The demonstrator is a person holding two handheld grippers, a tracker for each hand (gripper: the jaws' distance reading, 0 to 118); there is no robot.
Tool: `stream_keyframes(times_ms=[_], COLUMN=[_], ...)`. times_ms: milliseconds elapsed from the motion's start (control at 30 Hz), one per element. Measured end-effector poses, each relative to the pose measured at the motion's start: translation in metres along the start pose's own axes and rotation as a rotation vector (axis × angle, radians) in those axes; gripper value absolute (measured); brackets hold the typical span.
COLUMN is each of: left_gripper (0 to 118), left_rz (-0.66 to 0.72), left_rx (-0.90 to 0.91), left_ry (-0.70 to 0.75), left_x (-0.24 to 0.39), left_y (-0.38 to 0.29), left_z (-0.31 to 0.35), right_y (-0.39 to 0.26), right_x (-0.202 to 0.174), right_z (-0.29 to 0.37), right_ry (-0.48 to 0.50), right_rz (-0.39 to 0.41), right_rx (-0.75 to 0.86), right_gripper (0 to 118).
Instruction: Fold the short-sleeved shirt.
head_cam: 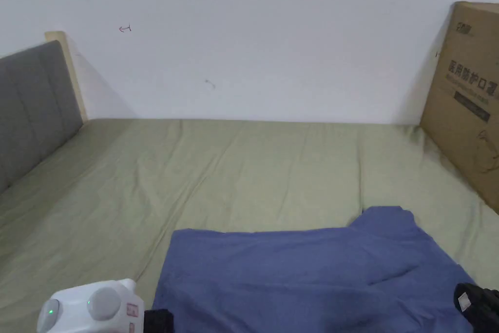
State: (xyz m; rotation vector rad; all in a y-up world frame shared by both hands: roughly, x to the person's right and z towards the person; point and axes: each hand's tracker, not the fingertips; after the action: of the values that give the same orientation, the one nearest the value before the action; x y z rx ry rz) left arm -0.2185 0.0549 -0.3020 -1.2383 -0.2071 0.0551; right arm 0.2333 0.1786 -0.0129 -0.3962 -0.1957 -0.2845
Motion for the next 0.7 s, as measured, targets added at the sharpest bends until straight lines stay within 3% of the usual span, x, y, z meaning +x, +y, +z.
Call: stream_keyframes(times_ms=[133,200,233,333,400,467,500,533,567,600,667,700], left_gripper=[115,118,118,114,93,27,3,3,3,3,3,3], left_rz=[-0.090,-0.056,0.007,-0.050,-0.101,-0.164,-0.174,-0.174,-0.164,-0.172,-0.170,-0.159], left_rx=[-0.039,0.043,0.063,0.083,0.134,0.208,0.220,0.212,0.201,0.206,0.251,0.264], left_ry=[0.039,0.022,0.021,0.068,0.105,0.114,0.050,0.010,-0.036,-0.051,-0.039,-0.043], left_x=[0.005,0.000,0.000,0.010,0.019,0.026,0.027,0.027,0.028,0.026,0.023,0.021], left_y=[-0.011,-0.020,-0.022,-0.025,-0.032,-0.040,-0.043,-0.045,-0.046,-0.044,-0.043,-0.042], left_z=[-0.046,-0.041,-0.042,-0.033,-0.014,0.006,0.013,0.019,0.024,0.030,0.047,0.053], right_y=[-0.002,0.000,0.001,0.008,0.010,0.009,0.008,0.005,0.004,0.005,0.009,0.013], right_x=[0.013,0.023,0.024,0.046,0.069,0.092,0.105,0.119,0.131,0.140,0.158,0.163], right_z=[-0.003,-0.003,0.001,-0.004,-0.013,-0.026,-0.030,-0.031,-0.034,-0.038,-0.053,-0.060], right_ry=[-0.027,-0.027,-0.020,-0.013,0.066,0.044,0.113,0.183,0.180,0.116,0.119,0.086], right_rz=[-0.030,-0.052,-0.070,-0.161,-0.252,-0.309,-0.357,-0.435,-0.489,-0.506,-0.555,-0.542], right_rx=[-0.005,0.011,0.025,0.001,-0.070,-0.151,-0.176,-0.136,-0.125,-0.147,-0.189,-0.212], right_gripper=[0,0,0,0,0,0,0,0,0,0,0,0])
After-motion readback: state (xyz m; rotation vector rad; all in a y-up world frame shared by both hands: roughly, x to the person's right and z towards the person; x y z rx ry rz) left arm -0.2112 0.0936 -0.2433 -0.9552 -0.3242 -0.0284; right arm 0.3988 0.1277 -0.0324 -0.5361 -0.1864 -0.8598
